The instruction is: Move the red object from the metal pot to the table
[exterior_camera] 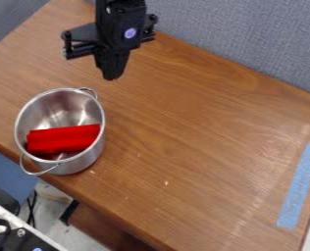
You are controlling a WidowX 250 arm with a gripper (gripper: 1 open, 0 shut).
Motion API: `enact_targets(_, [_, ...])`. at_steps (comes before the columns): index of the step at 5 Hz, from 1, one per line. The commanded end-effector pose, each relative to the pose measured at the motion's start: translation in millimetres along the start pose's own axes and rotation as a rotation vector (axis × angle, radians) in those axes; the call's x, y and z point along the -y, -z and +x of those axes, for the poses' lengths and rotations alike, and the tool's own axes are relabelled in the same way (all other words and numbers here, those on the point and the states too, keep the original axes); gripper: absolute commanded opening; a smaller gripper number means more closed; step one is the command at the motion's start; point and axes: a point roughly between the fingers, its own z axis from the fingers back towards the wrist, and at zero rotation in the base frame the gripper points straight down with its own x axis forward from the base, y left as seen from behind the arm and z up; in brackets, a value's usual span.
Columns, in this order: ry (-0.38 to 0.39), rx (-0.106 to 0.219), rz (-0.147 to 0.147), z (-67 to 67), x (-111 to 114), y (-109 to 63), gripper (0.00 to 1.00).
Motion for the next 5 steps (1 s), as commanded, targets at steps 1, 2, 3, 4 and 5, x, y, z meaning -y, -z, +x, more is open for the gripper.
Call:
enact_targets(1, [0.124,-0.050,0.053,17.6,-14.4,-1.3,1.00])
enact_targets(2, [0.246,-0.048,0.054,40.0,-27.8,10.0,0.00])
enact_targets(3, [0.231,-0.035,0.059,49.1,-40.6,16.6,0.00])
enact_targets(4, [0.213,-0.037,0.059,58.0,-51.5,21.0,1.00])
enact_targets(5, [0.286,-0.029,0.055,55.8,-27.1,3.6,1.00])
